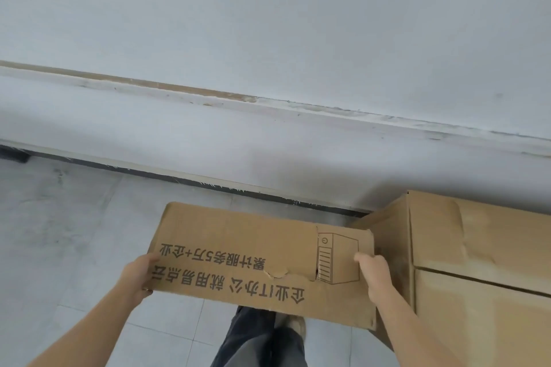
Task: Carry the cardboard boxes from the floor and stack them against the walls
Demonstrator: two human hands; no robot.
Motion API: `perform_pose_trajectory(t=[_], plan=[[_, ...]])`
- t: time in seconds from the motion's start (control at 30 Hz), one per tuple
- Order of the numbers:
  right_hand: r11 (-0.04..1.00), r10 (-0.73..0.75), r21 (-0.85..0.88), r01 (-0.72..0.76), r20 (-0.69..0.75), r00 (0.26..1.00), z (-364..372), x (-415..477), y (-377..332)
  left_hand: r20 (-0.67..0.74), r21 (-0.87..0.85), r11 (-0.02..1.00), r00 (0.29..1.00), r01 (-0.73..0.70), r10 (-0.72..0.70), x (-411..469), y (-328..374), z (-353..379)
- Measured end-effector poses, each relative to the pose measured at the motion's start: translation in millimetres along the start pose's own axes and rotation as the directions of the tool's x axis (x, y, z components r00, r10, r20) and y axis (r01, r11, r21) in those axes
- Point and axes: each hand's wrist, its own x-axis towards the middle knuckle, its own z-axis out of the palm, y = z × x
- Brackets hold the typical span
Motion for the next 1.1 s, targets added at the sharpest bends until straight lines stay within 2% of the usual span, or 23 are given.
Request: perform_pose_trajectory(t=[0.13,0.37,0.5,0.57,0.63,0.73,0.8,0.9,1.1], plan=[[0.998,-0.041,-0.046,0.039,-0.039,0.998,19.3,67.4,-7.5,0.039,-0.005,1.000,0.999,-0.012,0.012,60.3,4.8,48.0],[0.993,-0.079,-0.107,0.054,-0.246,0.966,46.8,139.1,-13.6,0.080,-0.025,0.999,0.996,-0.047,0.049,134.4,7.2,120.2],[0.980,-0.162,-0.157,0.124,-0.259,0.952,44.1,168.4,-23.4,0.164,-0.039,0.997,0.983,-0.073,0.078,159.8,9.2,158.7],[0.947,-0.263,-0.242,0.211,-0.204,0.943,43.5,174.8,-25.0,0.251,0.005,0.997,0.965,-0.077,0.073,165.8,8.8,178.2],[0.876,-0.357,-0.367,0.313,-0.058,0.932,51.5,172.0,-24.1,0.310,0.111,0.988,0.948,-0.111,0.072,169.1,11.7,193.0],[0.652,-0.299,-0.698,0.298,0.125,0.946,75.1,160.0,-11.1,0.361,0.346,0.921,0.931,-0.179,0.046,174.2,17.5,197.9],[0.537,-0.244,-0.796,0.280,0.172,0.955,85.0,154.1,-1.0,0.365,0.495,0.842,0.931,-0.214,0.022,173.4,19.6,190.5],[0.504,-0.213,-0.817,0.281,0.198,0.957,81.3,152.5,1.1,0.366,0.606,0.740,0.928,-0.291,0.065,169.0,18.3,176.9],[0.509,-0.217,-0.810,0.289,0.204,0.955,53.1,120.9,-4.1,0.402,0.652,0.657,0.907,-0.378,0.123,125.9,9.7,157.4]])
